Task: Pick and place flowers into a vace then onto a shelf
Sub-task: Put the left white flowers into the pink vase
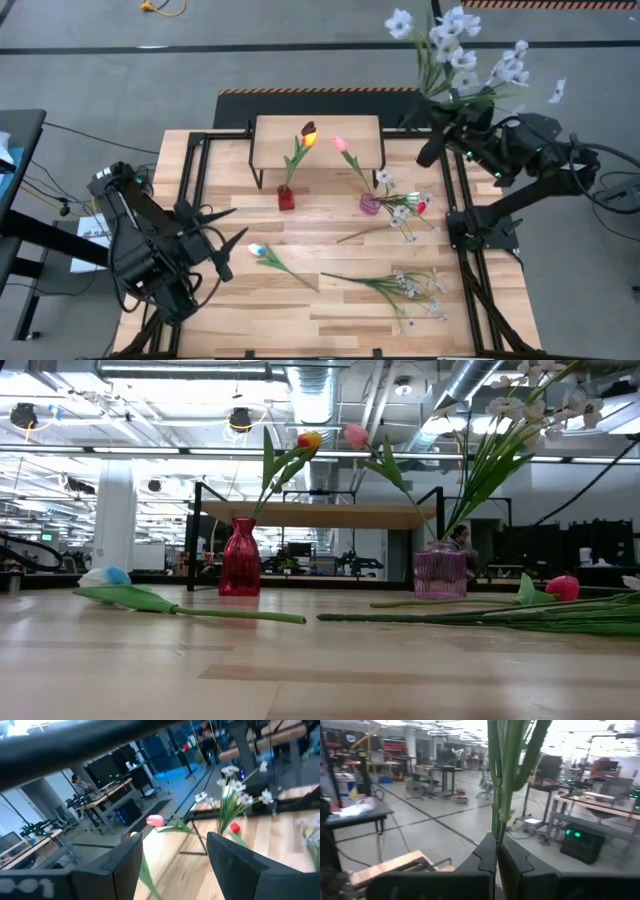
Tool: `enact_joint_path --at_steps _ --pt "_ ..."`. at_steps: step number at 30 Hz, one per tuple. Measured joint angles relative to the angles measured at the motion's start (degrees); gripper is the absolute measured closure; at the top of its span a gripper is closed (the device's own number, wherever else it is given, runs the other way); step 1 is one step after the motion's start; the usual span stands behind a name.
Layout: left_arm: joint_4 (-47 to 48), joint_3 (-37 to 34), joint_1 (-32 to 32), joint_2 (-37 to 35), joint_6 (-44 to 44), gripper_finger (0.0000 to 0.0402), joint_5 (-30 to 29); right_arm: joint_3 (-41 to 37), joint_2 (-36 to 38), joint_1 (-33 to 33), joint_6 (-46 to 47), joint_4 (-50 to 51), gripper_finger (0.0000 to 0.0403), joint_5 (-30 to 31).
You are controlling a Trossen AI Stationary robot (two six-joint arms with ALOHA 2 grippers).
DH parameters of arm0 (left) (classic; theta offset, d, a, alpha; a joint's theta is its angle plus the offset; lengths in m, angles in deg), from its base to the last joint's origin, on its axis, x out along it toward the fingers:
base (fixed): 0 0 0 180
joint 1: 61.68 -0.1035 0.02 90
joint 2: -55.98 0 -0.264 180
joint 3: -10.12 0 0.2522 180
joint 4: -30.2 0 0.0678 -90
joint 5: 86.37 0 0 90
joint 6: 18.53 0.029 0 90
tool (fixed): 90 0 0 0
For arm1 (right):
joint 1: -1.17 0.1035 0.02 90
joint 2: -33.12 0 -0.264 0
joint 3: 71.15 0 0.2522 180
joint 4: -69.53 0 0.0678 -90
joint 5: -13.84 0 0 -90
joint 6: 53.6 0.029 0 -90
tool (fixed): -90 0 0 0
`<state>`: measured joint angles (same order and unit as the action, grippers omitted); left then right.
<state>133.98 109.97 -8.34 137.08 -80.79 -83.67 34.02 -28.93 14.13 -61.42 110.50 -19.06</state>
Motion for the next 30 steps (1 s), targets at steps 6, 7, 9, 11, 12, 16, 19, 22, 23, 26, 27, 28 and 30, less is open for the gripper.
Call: enact_joint_path --at_steps 6,7,9,11,12,16,19,22,23,26,27,28,30 --pt "0.0 -3.9 1.7 -0.2 -6.9 0.0189 0.0 -9.8 10.2 -8.5 -0.2 -0.3 0.0403 -9.8" --pt "0.0 -4.4 2.0 -0.2 -7.8 0.0189 0.1 -11.4 12.0 -10.6 -0.6 -0.3 0.0403 -13.1" --pt "0.0 -4.7 2.6 -0.2 -9.0 0.0189 0.3 -14.8 15.0 -15.5 -1.3 -0.7 0.0403 -19.7" --pt "0.0 -4.7 3.0 -0.2 -9.8 0.0189 1.0 -18.0 17.3 -20.9 -1.2 -1.5 0.0403 -25.5" --pt "-0.1 -4.8 3.0 -0.2 -10.4 0.0189 1.3 -19.9 18.2 -23.8 -1.0 -2.2 0.0403 -28.7" --pt "-0.1 -4.8 3.0 -0.2 -11.9 0.0189 2.0 -27.4 21.5 -34.1 0.9 -6.7 0.0403 -40.7" --pt "-0.4 -4.8 3.0 -0.2 -12.3 0.0189 2.0 -31.6 22.3 -40.4 3.2 -7.7 0.0403 -47.2" --pt "-1.3 -4.8 3.0 -0.2 -12.2 0.0189 2.2 -34.9 21.9 -45.3 4.8 -8.6 0.0403 -55.2" --pt "-1.5 -4.8 3.0 -0.2 -12.2 0.0189 2.6 -35.8 21.6 -46.7 4.9 -9.2 0.0403 -58.1" --pt "-1.5 -4.8 3.0 -0.2 -12.2 0.0189 3.9 -38.1 20.2 -50.1 4.5 -11.8 0.0403 -65.6" --pt "-1.5 -4.8 3.0 -0.2 -12.2 0.0189 4.4 -38.6 19.5 -51.3 3.8 -11.9 0.0403 -68.3" --pt "-1.6 -4.8 3.0 -0.2 -12.2 0.0189 4.9 -38.9 18.9 -52.4 2.9 -11.9 0.0403 -71.1" --pt "-2.1 -4.8 3.1 -0.2 -12.1 0.0189 6.0 -39.3 17.6 -54.9 1.4 -11.3 0.0403 -77.0"
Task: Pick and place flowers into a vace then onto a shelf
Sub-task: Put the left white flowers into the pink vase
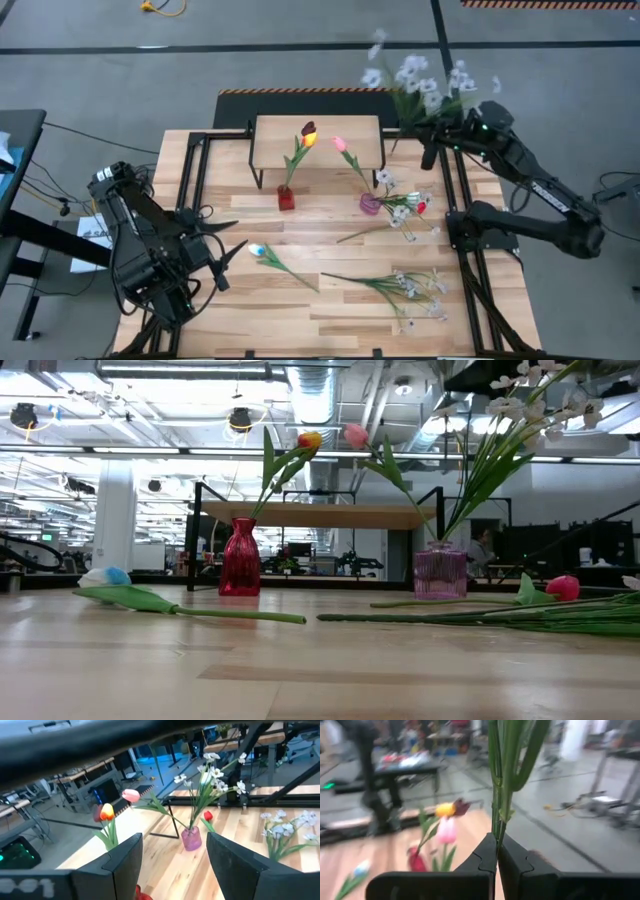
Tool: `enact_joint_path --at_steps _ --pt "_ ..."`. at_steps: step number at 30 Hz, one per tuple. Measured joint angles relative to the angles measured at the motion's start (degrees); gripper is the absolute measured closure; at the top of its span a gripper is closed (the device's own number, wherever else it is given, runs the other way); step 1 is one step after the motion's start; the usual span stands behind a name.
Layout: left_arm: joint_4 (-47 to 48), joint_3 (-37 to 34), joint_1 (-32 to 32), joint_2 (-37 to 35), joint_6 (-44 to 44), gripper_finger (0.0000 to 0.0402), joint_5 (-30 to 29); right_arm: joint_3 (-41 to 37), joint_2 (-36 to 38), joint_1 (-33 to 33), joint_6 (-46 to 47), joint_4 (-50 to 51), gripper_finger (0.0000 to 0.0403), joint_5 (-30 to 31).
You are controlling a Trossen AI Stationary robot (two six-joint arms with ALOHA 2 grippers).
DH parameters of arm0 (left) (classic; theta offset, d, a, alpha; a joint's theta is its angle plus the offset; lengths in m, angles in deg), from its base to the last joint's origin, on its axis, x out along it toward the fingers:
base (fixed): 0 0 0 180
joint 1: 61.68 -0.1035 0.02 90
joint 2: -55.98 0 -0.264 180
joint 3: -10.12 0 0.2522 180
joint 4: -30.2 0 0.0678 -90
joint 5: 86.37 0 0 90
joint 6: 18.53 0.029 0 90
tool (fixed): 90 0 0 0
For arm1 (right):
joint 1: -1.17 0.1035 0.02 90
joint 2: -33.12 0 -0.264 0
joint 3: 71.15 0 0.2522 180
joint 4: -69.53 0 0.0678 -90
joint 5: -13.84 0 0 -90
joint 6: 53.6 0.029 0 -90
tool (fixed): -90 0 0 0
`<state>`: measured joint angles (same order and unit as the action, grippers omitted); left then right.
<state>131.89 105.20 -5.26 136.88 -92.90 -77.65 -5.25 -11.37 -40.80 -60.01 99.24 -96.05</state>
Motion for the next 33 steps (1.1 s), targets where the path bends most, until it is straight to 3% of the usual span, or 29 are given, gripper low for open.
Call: enact_joint_path --at_steps 9,12,28,33 --pt "-5.0 0.0 1.0 0.0 5.0 0.0189 1.4 0.0 -4.9 -7.9 -6.1 2.5 0.0403 -26.0" --pt "-5.6 0.0 1.0 0.0 6.1 0.0189 1.4 0.0 -6.2 -8.9 -7.5 2.3 0.0403 -31.7" --pt "-5.6 0.0 1.0 0.0 6.3 0.0189 1.4 0.0 -14.6 -9.2 -13.6 1.9 0.0403 -39.8" --pt "-5.6 0.0 1.0 0.0 6.3 0.0189 1.4 -5.8 -14.3 -9.9 -13.0 -4.8 0.0403 -41.6"
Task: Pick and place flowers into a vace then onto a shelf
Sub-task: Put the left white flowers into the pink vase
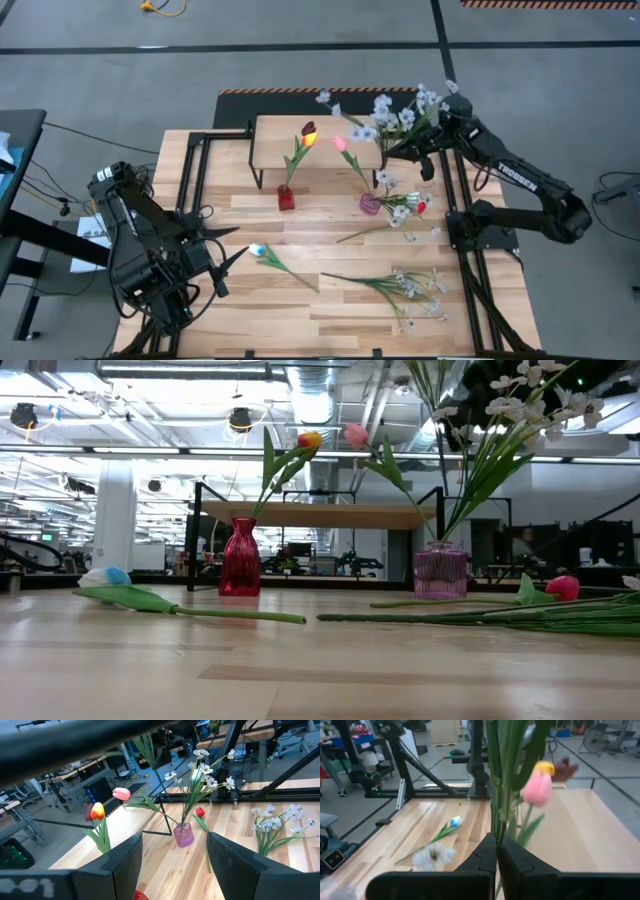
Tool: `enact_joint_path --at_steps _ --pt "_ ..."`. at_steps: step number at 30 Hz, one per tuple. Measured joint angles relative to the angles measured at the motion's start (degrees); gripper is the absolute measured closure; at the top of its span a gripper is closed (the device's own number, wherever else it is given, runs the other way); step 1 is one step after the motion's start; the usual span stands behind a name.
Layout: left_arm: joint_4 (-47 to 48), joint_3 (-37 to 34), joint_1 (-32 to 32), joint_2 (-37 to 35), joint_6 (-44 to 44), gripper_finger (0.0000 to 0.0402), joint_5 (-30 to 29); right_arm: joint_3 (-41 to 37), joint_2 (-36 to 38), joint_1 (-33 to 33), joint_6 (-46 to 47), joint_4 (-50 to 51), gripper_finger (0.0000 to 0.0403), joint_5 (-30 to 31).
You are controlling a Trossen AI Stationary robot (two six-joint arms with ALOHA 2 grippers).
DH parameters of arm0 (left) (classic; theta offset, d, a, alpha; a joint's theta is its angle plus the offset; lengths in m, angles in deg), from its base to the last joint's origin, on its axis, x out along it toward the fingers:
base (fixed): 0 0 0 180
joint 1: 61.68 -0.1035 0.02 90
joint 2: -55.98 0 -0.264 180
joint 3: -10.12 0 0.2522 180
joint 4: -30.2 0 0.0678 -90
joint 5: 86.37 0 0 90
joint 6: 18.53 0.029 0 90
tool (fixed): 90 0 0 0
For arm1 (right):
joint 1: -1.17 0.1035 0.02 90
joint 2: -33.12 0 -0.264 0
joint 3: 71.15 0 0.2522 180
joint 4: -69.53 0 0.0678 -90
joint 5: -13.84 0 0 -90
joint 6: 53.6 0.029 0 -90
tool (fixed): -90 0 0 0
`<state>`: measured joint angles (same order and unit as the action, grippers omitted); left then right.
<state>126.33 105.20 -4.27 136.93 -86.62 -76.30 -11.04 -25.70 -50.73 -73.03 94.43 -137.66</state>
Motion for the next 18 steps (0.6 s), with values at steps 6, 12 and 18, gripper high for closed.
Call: enact_joint_path --at_steps 6,12,18 --pt "0.1 0.0 -0.3 0.0 1.0 0.0189 -0.3 -9.5 3.2 -2.7 4.3 -12.6 0.0403 -2.3" --pt "0.1 0.0 -0.6 0.0 1.1 0.0189 -0.4 -16.9 5.6 -5.3 9.6 -25.2 0.0403 -4.6" --pt "0.1 0.0 -0.6 0.0 1.1 0.0189 -1.3 -22.7 4.7 -7.3 12.5 -35.5 0.0403 -5.1"
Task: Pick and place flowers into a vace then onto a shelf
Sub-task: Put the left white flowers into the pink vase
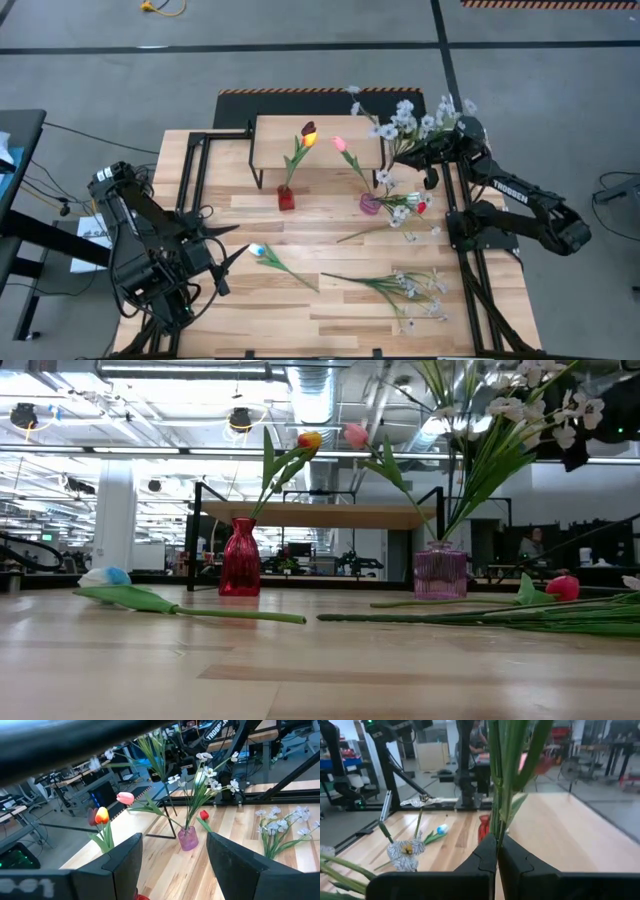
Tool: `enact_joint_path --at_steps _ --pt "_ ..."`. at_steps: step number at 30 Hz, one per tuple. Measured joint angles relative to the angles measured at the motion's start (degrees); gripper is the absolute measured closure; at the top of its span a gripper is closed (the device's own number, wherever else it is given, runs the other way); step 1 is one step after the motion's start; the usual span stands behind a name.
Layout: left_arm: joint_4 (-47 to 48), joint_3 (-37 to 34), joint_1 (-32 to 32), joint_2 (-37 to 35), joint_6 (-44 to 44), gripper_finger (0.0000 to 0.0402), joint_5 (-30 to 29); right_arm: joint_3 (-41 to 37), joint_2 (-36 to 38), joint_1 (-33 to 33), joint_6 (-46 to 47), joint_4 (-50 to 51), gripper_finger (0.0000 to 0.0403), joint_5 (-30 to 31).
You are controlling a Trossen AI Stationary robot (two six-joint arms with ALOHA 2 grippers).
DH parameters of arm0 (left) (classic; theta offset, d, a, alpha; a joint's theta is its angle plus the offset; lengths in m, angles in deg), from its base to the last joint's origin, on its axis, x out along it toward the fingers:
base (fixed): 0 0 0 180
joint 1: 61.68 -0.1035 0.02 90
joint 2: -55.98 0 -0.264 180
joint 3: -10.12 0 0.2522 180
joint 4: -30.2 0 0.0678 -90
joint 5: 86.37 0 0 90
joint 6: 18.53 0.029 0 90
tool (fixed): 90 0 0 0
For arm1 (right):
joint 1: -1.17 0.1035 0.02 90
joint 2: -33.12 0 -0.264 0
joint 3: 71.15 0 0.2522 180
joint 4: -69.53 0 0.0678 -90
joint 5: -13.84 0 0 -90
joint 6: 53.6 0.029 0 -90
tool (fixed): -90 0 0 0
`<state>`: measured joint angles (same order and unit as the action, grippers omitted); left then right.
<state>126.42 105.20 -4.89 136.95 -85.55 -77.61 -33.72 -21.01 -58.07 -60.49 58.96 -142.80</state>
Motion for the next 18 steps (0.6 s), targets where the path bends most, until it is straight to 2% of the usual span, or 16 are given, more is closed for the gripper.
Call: enact_joint_path --at_steps 6,18 --pt "0.0 0.0 -0.1 0.0 0.0 0.0189 -0.1 -2.1 -3.4 -0.7 2.0 -5.5 0.0403 -2.6" --pt "0.1 0.0 -0.7 0.0 0.4 0.0189 -0.1 -2.2 -10.6 4.3 5.1 -14.2 0.0403 -2.5"
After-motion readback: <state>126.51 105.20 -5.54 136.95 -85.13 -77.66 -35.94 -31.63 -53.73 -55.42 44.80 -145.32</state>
